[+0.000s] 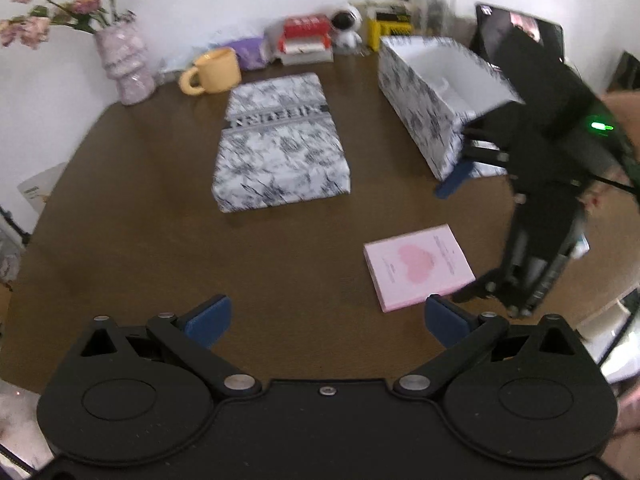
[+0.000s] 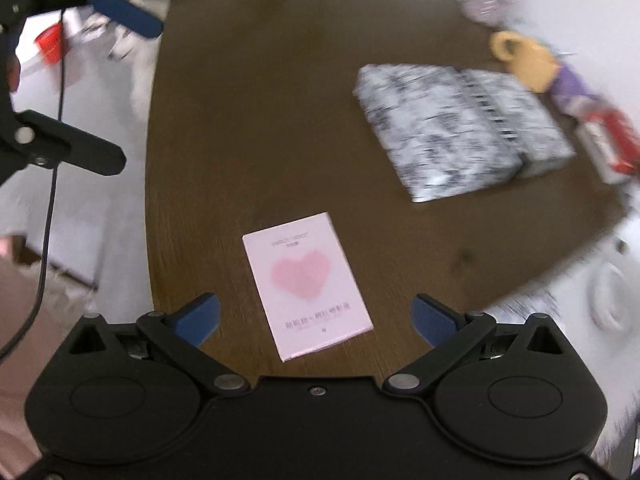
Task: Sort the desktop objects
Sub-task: 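Move the right tool to the pink blusher palette box, then close the right gripper on the pink blusher palette box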
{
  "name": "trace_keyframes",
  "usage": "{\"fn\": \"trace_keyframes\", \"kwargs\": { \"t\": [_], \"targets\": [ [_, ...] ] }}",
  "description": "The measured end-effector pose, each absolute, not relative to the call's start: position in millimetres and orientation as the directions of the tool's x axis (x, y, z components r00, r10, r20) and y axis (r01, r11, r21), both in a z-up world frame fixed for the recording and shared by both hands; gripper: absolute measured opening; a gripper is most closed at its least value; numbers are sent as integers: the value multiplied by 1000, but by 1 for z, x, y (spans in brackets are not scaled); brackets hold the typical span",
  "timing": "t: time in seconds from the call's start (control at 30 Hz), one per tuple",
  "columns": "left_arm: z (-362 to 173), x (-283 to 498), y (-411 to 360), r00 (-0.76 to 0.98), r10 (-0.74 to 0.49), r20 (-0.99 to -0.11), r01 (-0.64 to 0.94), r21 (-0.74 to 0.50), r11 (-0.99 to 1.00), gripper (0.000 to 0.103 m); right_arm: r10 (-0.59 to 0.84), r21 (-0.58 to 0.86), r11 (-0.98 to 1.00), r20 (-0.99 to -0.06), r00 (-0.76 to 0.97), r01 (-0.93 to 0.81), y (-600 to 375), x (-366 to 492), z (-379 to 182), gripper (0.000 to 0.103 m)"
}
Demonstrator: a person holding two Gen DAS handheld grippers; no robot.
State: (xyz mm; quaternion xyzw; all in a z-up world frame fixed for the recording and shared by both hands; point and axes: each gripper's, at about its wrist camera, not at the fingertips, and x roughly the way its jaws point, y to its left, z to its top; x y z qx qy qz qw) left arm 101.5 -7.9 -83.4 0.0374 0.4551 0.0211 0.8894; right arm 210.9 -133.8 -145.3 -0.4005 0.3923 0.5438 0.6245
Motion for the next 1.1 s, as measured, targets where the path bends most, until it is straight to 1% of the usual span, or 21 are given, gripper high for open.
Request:
{"fn": "trace_keyframes", "kwargs": {
  "t": [0.1,0.2,0.3,0.37,0.47,0.5,0.83,0.9,0.93,0.97,1.1],
  "targets": [
    [-89,108,-7,550,52,-834,30,82,996,103,325,-55,0,-944,52,-998,-116,220,-161,100],
    [-93,113,-5,531,51,-846,31,80,996,103,279,-32,-88,-960,6,-996,-98,230,-177,98],
    [-93,118,-3,518,42,-854,29,67,997,103,253,-20,-129,-967,-13,-991,-91,231,-185,94],
    [-93,120,-1,515,40,-856,24,61,998,103,241,-15,-143,-970,-20,-990,-88,231,-188,89],
    [-92,122,-1,513,42,-858,20,60,998,103,217,-3,-156,-976,-32,-988,-89,231,-191,83],
    [-92,123,-1,512,42,-858,19,61,998,103,212,2,-161,-977,-37,-987,-89,230,-191,82],
    [-84,128,-5,515,34,-856,27,56,998,103,162,13,-255,-985,-56,-967,-88,227,-187,82],
    [-79,127,-5,524,32,-851,15,47,999,103,155,14,-266,-986,-57,-964,-86,227,-185,78],
    [-76,127,-5,530,31,-847,6,40,999,103,158,16,-270,-986,-61,-963,-86,228,-183,71],
    [-72,127,-4,536,30,-844,-4,33,999,103,155,23,-276,-986,-68,-961,-85,229,-182,69],
    [-57,126,-3,561,29,-828,-43,6,999,103,137,16,-307,-989,-61,-952,-83,231,-180,69]
  ]
}}
